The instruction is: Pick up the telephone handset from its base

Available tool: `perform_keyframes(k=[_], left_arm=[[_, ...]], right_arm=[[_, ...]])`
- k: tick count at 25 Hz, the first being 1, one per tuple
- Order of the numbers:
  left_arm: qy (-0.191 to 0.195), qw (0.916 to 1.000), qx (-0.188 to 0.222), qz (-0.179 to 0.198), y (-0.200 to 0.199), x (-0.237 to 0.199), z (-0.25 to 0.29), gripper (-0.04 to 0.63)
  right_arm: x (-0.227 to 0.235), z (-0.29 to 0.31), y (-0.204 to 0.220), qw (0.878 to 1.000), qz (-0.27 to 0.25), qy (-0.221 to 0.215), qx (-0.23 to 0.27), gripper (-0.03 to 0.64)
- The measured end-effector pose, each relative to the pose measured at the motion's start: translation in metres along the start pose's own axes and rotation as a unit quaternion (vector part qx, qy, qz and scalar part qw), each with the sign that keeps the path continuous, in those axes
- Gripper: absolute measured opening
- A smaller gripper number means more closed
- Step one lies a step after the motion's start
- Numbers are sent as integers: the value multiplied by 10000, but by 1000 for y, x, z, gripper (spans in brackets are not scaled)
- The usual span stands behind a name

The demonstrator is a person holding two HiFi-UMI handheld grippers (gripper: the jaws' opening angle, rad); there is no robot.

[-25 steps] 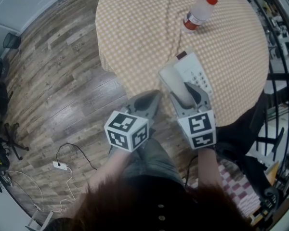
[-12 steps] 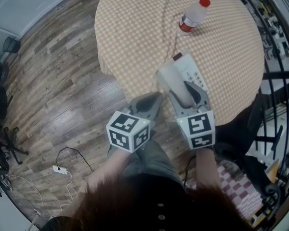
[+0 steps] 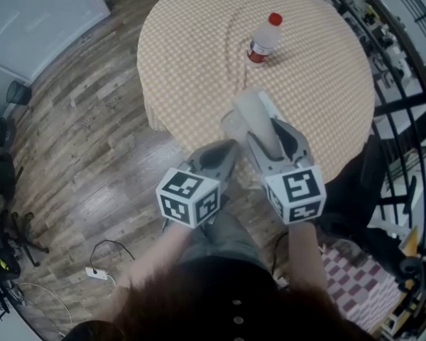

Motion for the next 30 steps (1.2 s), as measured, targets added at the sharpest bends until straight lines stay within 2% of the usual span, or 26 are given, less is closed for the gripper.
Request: perform_keyframes(k=[8, 17, 30], left_arm=[[260, 9987, 308, 309, -38, 19, -7, 12], [664, 9924, 550, 879, -79, 42, -14, 12], [1148, 9833, 774, 1178, -103, 84, -9, 12]], right_arm=[[8, -31, -19, 9943, 853, 137, 627, 219], [17, -72, -52, 9851, 798, 718, 1341, 219], [26, -126, -68, 9696, 985, 1097, 1952, 219]])
Point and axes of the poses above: the fingertips, and each gripper's own axes: z forward along the fingers, x to its right, y out of its underside, the point moved 3 cm from there along -z, backward along the fingers, and after that the axes turned 4 degrees about -y, right-handed, at the moved point
